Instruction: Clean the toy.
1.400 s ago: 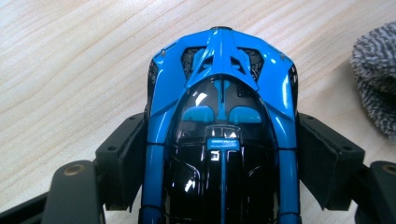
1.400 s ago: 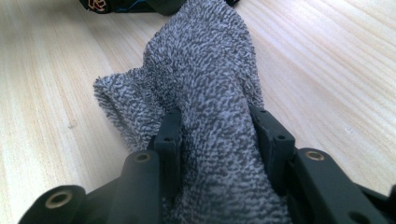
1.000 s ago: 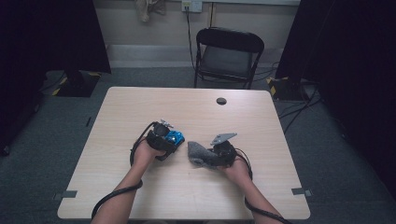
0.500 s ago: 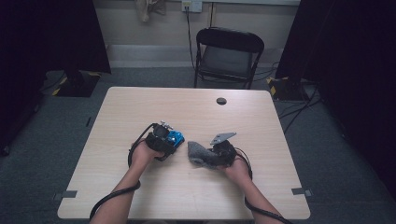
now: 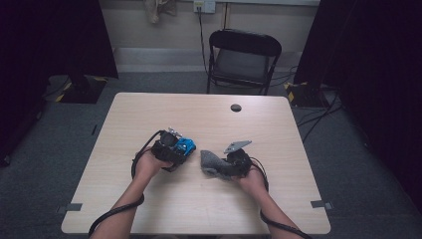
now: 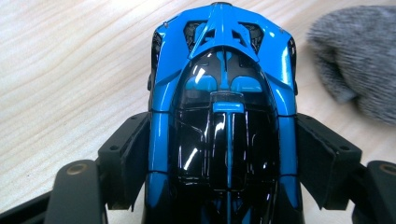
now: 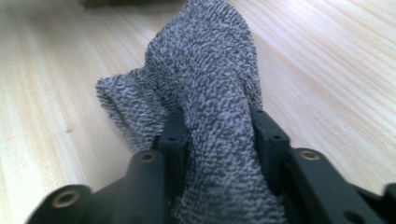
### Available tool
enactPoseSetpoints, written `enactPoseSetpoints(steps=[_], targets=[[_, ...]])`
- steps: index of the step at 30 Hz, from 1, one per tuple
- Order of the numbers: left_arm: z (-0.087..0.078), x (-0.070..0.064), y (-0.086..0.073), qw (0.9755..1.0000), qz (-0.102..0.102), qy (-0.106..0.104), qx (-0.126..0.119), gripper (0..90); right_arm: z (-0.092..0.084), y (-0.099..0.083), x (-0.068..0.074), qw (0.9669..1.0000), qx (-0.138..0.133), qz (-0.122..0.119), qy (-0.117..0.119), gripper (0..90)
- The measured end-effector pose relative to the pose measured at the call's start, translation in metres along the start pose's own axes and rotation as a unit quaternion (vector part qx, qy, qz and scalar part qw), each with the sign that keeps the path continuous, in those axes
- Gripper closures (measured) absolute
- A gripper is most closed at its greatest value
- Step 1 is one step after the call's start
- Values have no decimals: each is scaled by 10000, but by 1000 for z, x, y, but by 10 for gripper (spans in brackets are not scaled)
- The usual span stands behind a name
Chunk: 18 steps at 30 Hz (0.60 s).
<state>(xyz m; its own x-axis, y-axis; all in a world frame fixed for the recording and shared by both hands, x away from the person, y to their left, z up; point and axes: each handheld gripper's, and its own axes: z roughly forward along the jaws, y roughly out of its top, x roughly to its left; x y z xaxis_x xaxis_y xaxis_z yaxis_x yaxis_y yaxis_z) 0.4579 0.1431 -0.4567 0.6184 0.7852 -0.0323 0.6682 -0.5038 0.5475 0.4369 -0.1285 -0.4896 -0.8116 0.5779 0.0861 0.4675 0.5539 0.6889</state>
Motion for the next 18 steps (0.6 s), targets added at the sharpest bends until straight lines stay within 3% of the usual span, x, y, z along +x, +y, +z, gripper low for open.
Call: enactPoseSetpoints(steps=[5, 9, 14, 18], targets=[[-6, -9, 0, 9998, 183, -93, -45, 261, -2, 4, -2, 9998, 119, 156, -14, 719], [-10, -19, 0, 9992, 342, -196, -91, 261, -7, 10, -8, 9992, 205, 113, -325, 728], [-14, -33, 2, 9974, 603, -373, -136, 281, -24, 19, -28, 9967, -118, 519, -615, 738], [-8, -40, 3, 9968, 691, -386, -63, 282, -29, 32, -31, 9949, -262, 579, -783, 737]])
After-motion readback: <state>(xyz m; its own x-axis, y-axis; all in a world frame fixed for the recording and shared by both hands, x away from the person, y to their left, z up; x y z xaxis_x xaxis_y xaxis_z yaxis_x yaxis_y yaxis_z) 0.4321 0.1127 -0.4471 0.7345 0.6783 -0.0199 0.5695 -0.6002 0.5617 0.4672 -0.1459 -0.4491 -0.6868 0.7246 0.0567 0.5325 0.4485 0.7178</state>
